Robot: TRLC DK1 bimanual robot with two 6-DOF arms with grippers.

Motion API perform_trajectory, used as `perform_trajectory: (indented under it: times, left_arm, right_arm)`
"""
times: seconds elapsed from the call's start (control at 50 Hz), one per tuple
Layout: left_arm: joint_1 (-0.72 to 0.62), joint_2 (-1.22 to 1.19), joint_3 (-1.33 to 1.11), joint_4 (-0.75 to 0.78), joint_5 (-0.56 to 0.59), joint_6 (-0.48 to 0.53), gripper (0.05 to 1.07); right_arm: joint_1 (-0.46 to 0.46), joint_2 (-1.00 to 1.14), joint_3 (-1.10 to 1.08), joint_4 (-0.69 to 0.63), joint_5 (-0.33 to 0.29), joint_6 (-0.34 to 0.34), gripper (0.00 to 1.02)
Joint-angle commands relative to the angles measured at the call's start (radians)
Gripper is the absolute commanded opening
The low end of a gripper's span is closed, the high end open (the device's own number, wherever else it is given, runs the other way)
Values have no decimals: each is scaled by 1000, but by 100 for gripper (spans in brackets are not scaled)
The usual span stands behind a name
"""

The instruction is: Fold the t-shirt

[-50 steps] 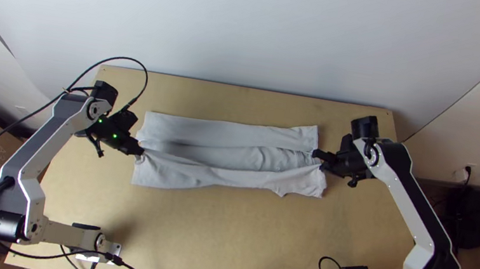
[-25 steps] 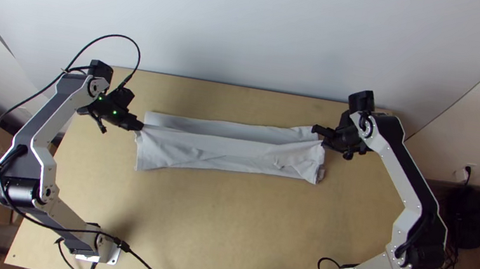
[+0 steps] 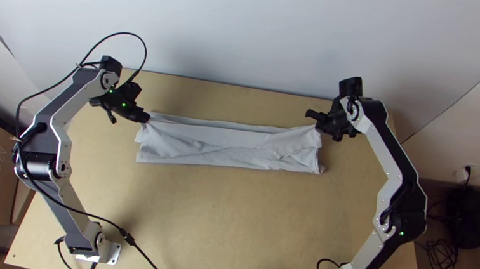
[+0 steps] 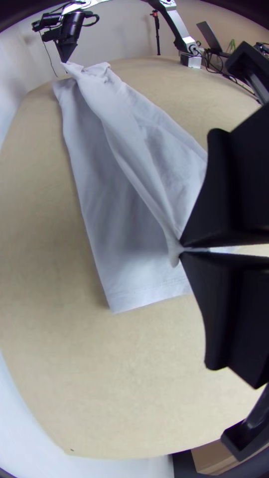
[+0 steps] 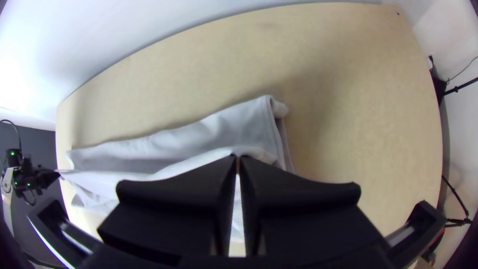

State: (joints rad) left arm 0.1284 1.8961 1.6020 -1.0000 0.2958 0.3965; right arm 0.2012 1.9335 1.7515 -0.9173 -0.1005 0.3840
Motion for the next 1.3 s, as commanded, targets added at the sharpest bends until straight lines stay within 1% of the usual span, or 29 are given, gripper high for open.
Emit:
perform_trajectory:
  times: [0.0,0.02,0.04,0.06,0.12,0.16,0.26,0.36,0.38,0.42,0.48,0.56,0.62,0.72,0.76,0.84,0.86,0.9,0.98,1.06,1.22,1.28]
  left_arm:
    - [5,31,26,-9,5,19,104]
    - [5,32,27,-6,5,18,103]
    - [7,32,30,1,6,15,103]
    - [8,31,36,8,11,7,103]
    - [28,23,58,11,59,-13,103]
    - [51,14,68,9,105,-27,103]
    - [108,-22,70,-11,203,-39,103]
    - [163,-37,58,-46,275,-31,103]
    - [174,-37,55,-54,284,-28,103]
    - [195,-37,47,-65,307,-22,103]
    - [226,-32,27,-68,332,-15,103]
    - [258,-17,1,-69,367,-5,103]
    - [280,-12,-33,-72,419,25,103]
    - [297,9,-79,-71,474,42,103]
    - [300,29,-88,-72,490,42,103]
    - [301,64,-113,-77,534,48,103]
    - [300,72,-123,-75,548,56,103]
    - [298,84,-140,-74,575,68,103]
    - [286,103,-159,-46,582,65,103]
    - [277,121,-171,20,579,16,103]
    - [264,143,-177,80,563,-30,103]
    - [252,147,-188,124,525,-62,103]
  right_arm:
    - [7,42,46,41,22,-2,79]
    - [7,41,46,55,30,3,92]
    - [7,35,45,83,47,10,100]
    - [7,22,36,120,71,21,99]
    - [4,-27,2,212,145,36,99]
    - [1,-67,-10,239,177,49,99]
    - [-29,-160,-38,252,177,92,99]
    - [-63,-237,-72,253,166,92,99]
    - [-72,-245,-73,253,150,90,99]
    - [-95,-257,-75,247,88,90,99]
    - [-123,-257,-46,186,4,90,99]
    - [-158,-245,17,81,-142,98,99]
    - [-172,-237,62,0,-285,105,99]
    - [-181,-235,92,-95,-481,95,99]
    - [-181,-242,91,-115,-538,73,99]
    - [-187,-245,108,-135,-645,66,99]
    - [-190,-245,112,-138,-663,66,99]
    - [-194,-245,128,-146,-679,67,99]
    - [-197,-245,148,-163,-708,67,99]
    - [-197,-245,171,-181,-726,67,99]
    - [-189,-242,201,-189,-729,67,99]
    - [-186,-238,220,-195,-731,69,99]
